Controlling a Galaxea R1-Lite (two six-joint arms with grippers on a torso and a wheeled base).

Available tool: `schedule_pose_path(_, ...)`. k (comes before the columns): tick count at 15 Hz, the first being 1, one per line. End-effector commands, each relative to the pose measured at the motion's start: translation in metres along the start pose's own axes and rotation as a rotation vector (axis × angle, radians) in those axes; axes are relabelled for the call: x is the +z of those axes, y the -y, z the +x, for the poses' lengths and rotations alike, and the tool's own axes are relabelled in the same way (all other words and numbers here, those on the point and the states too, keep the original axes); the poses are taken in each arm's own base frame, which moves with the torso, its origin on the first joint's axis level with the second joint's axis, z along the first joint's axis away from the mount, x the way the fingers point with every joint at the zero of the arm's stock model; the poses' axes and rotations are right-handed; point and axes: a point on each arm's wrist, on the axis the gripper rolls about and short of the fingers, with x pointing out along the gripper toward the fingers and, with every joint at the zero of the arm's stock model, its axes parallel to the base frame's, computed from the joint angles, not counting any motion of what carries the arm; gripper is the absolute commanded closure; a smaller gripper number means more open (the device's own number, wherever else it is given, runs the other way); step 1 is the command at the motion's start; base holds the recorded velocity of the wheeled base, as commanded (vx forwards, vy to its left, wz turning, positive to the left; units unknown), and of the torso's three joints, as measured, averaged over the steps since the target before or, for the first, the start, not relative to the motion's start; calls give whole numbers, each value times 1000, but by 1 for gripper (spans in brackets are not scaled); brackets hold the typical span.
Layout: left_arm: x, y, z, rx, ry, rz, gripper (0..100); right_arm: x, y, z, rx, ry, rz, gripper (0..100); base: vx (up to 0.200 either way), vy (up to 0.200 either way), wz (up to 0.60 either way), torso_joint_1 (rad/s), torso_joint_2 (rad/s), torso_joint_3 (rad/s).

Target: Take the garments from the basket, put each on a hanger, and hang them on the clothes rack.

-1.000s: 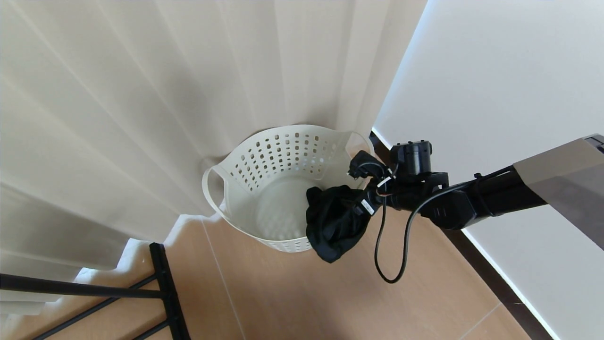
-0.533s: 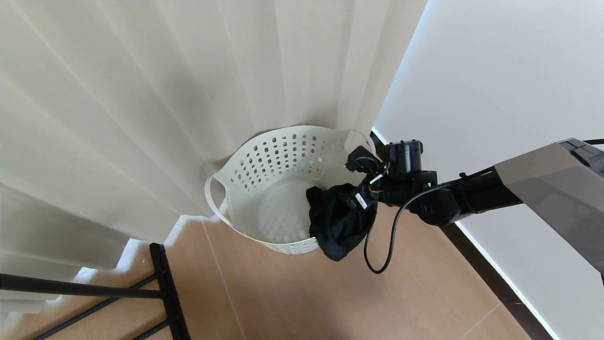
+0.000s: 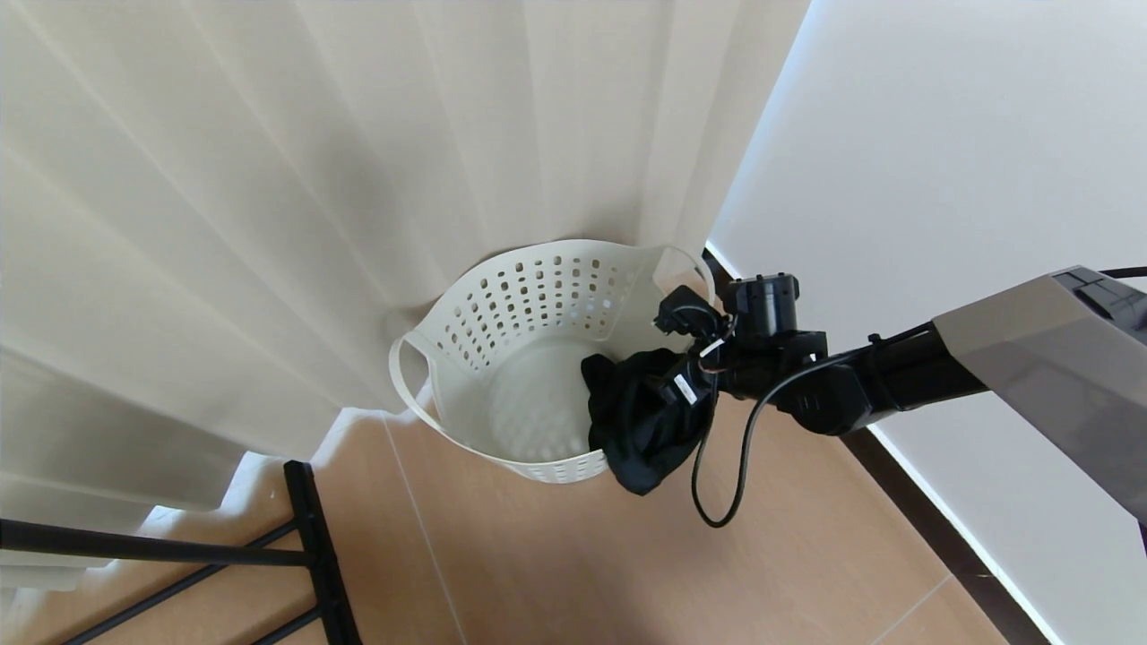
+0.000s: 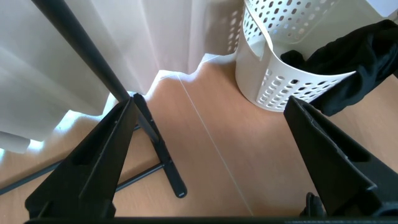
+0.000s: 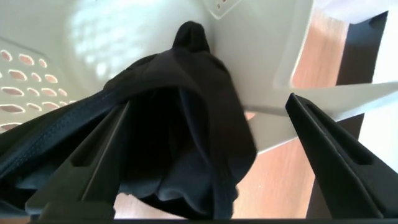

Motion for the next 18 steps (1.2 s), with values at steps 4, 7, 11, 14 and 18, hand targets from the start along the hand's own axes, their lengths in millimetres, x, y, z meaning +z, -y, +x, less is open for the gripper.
schedule_pose_path(4, 0, 0, 0, 0, -1, 0, 0, 0, -9, 1, 17, -4, -9, 0, 0, 0, 0, 0, 0, 0)
schedule_pose_path(7, 0, 0, 0, 0, -1, 0, 0, 0, -9, 2, 17, -2, -11, 100, 0, 0, 0, 0, 0, 0)
schedule_pose_path(11, 0, 0, 0, 0, -1, 0, 0, -2, -9, 3, 19, -8, -9, 100, 0, 0, 0, 0, 0, 0)
schedule_pose_path(14, 0, 0, 0, 0, -1, 0, 0, 0, -9, 2, 17, -4, -8, 100, 0, 0, 0, 0, 0, 0)
schedule_pose_path(18, 0, 0, 0, 2, -1, 0, 0, 19, -2, -31, 10, 53, 2, 100, 0, 0, 0, 0, 0, 0)
